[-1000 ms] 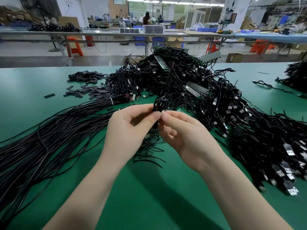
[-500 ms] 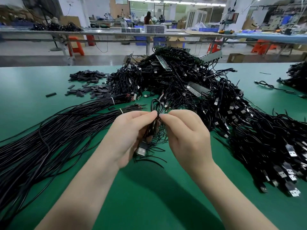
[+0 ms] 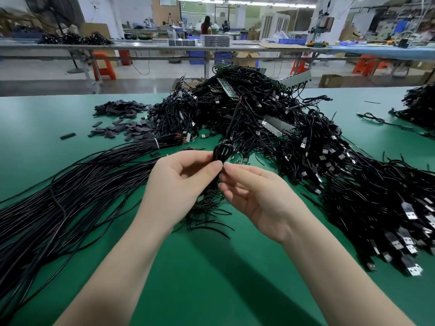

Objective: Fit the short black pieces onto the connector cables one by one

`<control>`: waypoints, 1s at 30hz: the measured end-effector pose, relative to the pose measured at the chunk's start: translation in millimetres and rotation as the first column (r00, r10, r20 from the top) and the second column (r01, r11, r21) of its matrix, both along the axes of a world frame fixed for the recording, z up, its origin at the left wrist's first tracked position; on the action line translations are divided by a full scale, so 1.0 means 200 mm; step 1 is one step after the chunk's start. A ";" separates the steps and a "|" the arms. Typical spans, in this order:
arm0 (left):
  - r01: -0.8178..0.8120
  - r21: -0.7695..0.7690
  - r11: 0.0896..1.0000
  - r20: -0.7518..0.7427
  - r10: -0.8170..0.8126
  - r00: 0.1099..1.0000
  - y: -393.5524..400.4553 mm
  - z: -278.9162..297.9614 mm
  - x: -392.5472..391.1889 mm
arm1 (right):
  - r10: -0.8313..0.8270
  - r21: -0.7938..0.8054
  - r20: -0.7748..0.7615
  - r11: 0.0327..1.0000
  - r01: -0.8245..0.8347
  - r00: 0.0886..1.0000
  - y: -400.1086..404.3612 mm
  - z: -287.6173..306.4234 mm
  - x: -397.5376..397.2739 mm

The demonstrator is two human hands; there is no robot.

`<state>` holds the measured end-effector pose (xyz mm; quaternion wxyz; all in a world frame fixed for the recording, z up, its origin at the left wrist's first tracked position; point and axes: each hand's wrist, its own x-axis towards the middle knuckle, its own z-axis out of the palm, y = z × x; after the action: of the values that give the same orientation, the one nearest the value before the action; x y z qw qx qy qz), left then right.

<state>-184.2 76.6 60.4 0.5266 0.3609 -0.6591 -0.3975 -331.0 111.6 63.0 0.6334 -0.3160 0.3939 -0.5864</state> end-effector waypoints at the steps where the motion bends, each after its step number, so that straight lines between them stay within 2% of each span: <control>1: -0.002 0.011 1.000 -0.007 0.002 1.000 0.00 0.00 0.00 | -0.051 -0.076 -0.072 0.996 0.046 0.996 0.00 -0.01 0.00; 2: -0.009 0.030 1.000 -0.015 0.009 1.000 0.00 0.00 -0.01 | -0.142 -0.197 -0.220 0.975 0.099 0.965 0.01 -0.01 0.01; 3: -0.010 0.067 0.998 -0.012 0.011 1.000 0.00 0.00 -0.01 | -0.298 -0.365 -0.428 0.921 0.138 0.853 0.01 -0.02 0.01; 4: 0.000 0.126 0.992 -0.016 0.002 1.000 0.00 0.00 -0.02 | -0.499 -0.563 -0.605 0.819 0.110 0.621 0.00 -0.04 0.01; 5: 0.020 0.197 0.980 -0.027 -0.015 1.000 0.00 0.00 -0.02 | -0.674 -0.718 -0.657 0.696 -0.007 0.337 0.00 -0.05 0.01; 6: 0.052 0.281 0.958 -0.050 -0.040 0.998 0.00 0.00 -0.02 | -0.790 -0.795 -0.604 0.588 -0.151 0.103 0.00 -0.07 0.01; 7: 0.081 0.345 0.935 -0.067 -0.061 0.996 0.00 0.00 -0.02 | -0.855 -0.821 -0.519 0.507 -0.263 -0.029 0.00 -0.08 0.00; 8: 0.096 0.376 0.922 -0.070 -0.075 0.995 0.00 0.00 -0.02 | -0.885 -0.831 -0.458 0.459 -0.315 -0.082 0.00 -0.09 0.00; 9: 0.098 0.365 0.926 -0.050 -0.085 0.995 -0.01 0.00 -0.01 | -0.899 -0.843 -0.429 0.435 -0.317 -0.091 0.00 -0.09 0.00; 11: 0.098 0.297 0.950 0.011 -0.107 0.994 -0.01 0.01 -0.01 | -0.909 -0.870 -0.413 0.411 -0.271 -0.054 -0.01 -0.09 -0.02; 14: 0.183 0.211 0.960 0.040 -0.195 0.980 0.01 0.01 -0.02 | -0.902 -0.871 -0.431 0.423 -0.250 -0.026 -0.01 -0.08 -0.04; 16: 0.224 0.171 0.959 0.058 -0.237 0.970 0.03 0.02 -0.02 | -0.882 -0.857 -0.471 0.450 -0.252 0.026 -0.02 -0.08 -0.04; 19: 0.277 0.258 0.926 -0.028 -0.279 0.960 0.03 0.03 -0.01 | -0.804 -0.843 -0.538 0.508 -0.179 0.254 -0.02 -0.05 -0.05; 21: 0.311 0.349 0.884 -0.113 -0.289 0.951 0.03 0.04 -0.01 | -0.744 -0.818 -0.564 0.564 -0.116 0.359 -0.01 -0.03 -0.05; 24: 0.387 0.425 0.818 -0.252 -0.304 0.919 0.03 0.05 -0.01 | -0.603 -0.706 -0.585 0.707 0.025 0.542 -0.01 -0.03 -0.05; 26: 0.390 0.456 0.800 -0.268 -0.295 0.917 0.02 0.05 0.00 | -0.519 -0.634 -0.617 0.773 0.017 0.591 -0.01 -0.03 -0.05; 28: 0.391 0.480 0.785 -0.268 -0.293 0.918 0.01 0.05 0.01 | -0.429 -0.588 -0.660 0.806 -0.067 0.617 -0.01 -0.02 -0.06; 30: 0.420 0.503 0.756 -0.275 -0.321 0.906 0.01 0.04 0.02 | -0.320 -0.559 -0.609 0.822 -0.107 0.726 -0.02 -0.02 -0.08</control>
<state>-180.0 78.5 68.7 0.3654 0.3230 -0.5267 -0.6962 -347.9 108.1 60.0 0.2870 -0.6542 0.4265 -0.5548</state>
